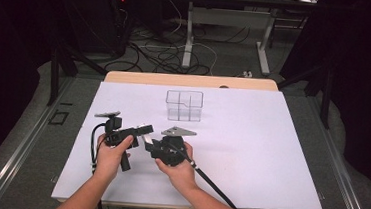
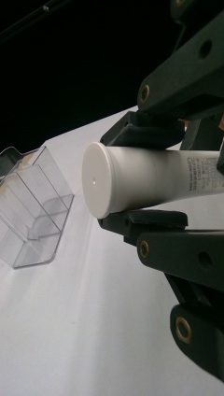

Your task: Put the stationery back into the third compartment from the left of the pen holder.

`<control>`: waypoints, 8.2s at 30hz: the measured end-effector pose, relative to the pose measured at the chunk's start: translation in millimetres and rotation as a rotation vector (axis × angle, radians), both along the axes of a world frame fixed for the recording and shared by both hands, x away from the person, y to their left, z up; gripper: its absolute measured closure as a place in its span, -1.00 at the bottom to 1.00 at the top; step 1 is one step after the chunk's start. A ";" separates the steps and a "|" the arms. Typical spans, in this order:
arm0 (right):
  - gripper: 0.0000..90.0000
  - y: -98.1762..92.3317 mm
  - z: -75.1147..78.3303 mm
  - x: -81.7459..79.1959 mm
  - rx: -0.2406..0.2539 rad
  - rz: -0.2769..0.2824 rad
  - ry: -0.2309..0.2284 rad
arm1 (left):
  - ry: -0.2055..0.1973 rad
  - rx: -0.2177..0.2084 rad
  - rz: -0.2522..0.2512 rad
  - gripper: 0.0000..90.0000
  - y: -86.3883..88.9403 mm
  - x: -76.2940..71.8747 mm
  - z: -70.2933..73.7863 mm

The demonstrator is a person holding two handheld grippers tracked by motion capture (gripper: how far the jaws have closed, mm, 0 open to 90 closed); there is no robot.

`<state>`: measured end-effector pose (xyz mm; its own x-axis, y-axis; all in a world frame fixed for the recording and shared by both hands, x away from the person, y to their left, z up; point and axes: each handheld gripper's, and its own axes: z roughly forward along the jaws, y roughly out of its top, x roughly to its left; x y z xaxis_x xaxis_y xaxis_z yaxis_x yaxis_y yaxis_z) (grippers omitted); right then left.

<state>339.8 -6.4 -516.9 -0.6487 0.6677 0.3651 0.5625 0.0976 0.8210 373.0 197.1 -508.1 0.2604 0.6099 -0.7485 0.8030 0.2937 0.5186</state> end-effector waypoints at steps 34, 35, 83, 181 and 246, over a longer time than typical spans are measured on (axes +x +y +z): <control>0.01 -20.3 10.2 4.0 -0.185 0.054 0.008 | -0.015 0.062 0.040 0.47 2.8 1.5 -2.3; -0.02 -21.5 10.5 4.6 -0.180 0.053 0.007 | -0.027 0.083 0.028 0.47 5.6 1.7 -1.8; -1.00 -194.5 9.0 32.3 -0.437 -0.238 0.047 | -0.284 0.327 0.068 0.48 -5.4 2.7 19.4; -0.97 -226.7 -15.8 33.4 -0.352 -0.282 0.122 | -0.354 0.512 0.064 0.42 -187.9 130.0 32.9; -0.97 -237.3 -12.1 34.7 -0.355 -0.342 0.110 | -0.369 0.439 0.096 -0.99 13.8 2.2 26.0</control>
